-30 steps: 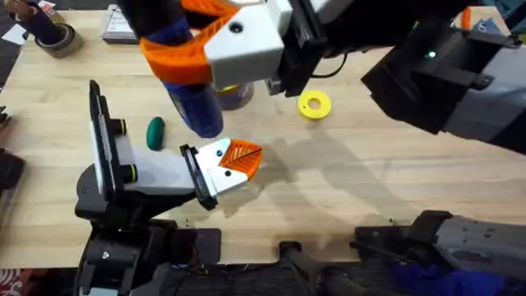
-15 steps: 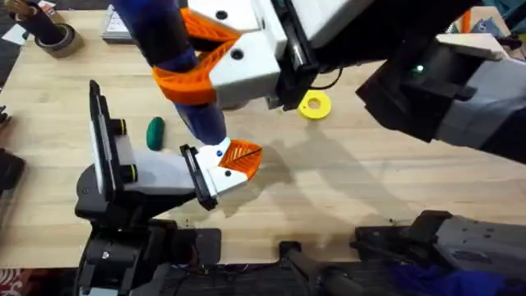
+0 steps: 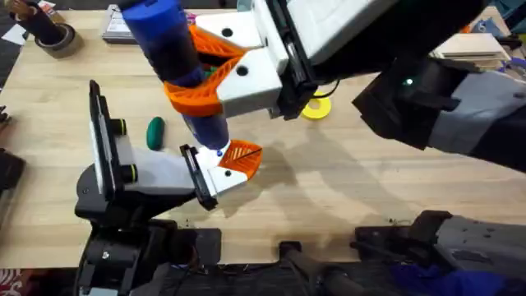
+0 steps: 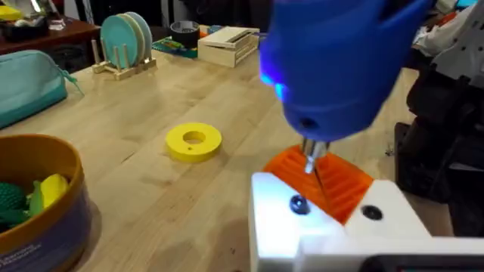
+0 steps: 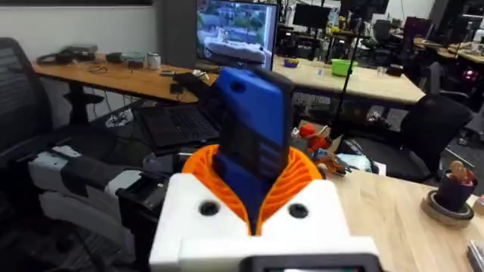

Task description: Pick up the gripper from the table and insert it into the empty holder that is missing its gripper. Then pick up a screw, insert it into the mounting hole, and use the screwdriver to tighten it. Finally, clean up the table by picking up the vegetable and placing it into the bucket.

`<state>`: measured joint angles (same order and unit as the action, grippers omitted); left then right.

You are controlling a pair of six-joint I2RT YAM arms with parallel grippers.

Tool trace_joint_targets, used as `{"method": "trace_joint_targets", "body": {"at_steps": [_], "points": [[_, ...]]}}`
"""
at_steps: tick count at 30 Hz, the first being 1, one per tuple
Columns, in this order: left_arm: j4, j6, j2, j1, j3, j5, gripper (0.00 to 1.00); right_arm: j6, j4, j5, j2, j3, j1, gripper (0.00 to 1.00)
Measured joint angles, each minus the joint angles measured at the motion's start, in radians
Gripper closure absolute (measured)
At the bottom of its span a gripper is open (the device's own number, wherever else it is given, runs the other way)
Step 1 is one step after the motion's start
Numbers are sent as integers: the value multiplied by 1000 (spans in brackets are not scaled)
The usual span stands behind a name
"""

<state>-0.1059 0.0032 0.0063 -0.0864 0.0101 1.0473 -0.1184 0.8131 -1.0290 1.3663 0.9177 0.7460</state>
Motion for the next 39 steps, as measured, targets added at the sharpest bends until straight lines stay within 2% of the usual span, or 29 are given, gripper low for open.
{"method": "trace_joint_targets", "body": {"at_steps": [16, 39], "points": [[0, 0, 0, 0, 0, 0, 987, 0, 8, 1, 48, -1, 8, 976], [-2, -1, 0, 0, 0, 3, 987, -13, 29, 4, 45, -29, 8, 976]]}}
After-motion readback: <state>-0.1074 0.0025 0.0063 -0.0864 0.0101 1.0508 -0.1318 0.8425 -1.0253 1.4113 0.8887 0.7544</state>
